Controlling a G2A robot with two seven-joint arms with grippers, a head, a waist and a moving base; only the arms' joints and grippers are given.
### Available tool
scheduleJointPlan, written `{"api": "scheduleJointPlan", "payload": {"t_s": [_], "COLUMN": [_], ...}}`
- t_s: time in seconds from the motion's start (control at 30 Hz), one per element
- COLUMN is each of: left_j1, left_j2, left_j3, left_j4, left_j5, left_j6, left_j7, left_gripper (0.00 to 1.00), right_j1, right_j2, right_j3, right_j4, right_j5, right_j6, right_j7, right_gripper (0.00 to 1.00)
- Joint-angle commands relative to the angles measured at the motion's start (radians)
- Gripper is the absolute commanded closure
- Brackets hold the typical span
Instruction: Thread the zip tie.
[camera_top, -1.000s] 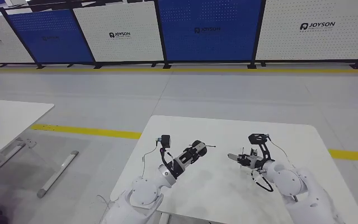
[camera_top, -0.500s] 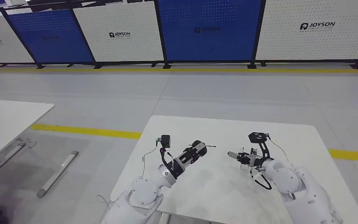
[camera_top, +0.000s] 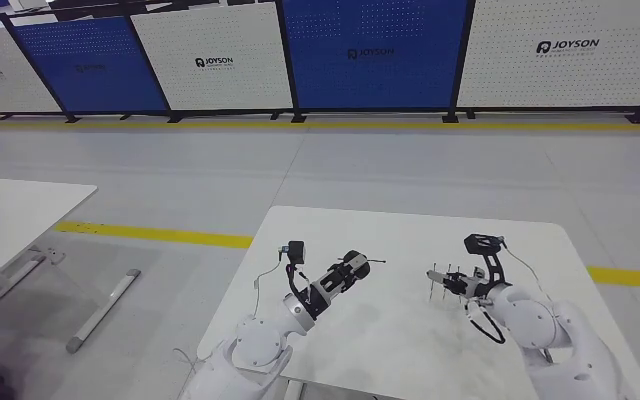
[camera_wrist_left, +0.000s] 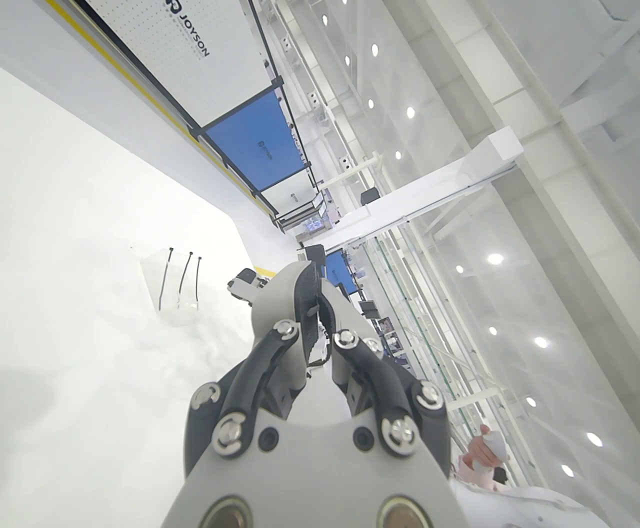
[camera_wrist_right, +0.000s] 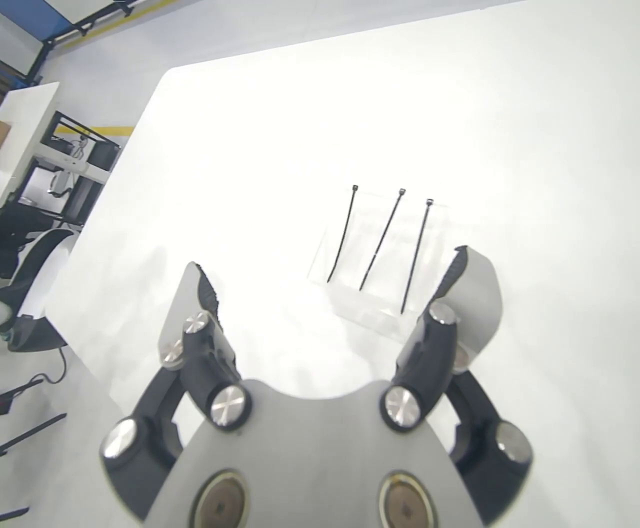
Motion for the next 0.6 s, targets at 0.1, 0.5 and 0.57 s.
{"api": "scheduleJointPlan", "payload": {"t_s": [0.1,0.5,0.57], "left_j1": [0.000,0.000,0.000], "left_j2": [0.000,0.000,0.000], "left_j3": [0.000,0.000,0.000], "left_j4": [0.000,0.000,0.000], "left_j5": [0.000,0.000,0.000], "left_j6": [0.000,0.000,0.000], "left_j7": [0.000,0.000,0.000], "left_gripper": [1.00,1.00,1.00], "right_j1": [0.022,0.058,0.078], "right_j2": [-0.003,-0.004,-0.005], "right_j3": [-0.016,-0.034,-0.044], "right_j4": [0.010,0.005,0.004], "right_j5": [-0.009,-0.026,-0.043], "right_j6": [-0.001,-0.003,0.012], "right_j7": [0.018,0.077,0.105], "right_gripper": [0.00,0.00,0.00]}}
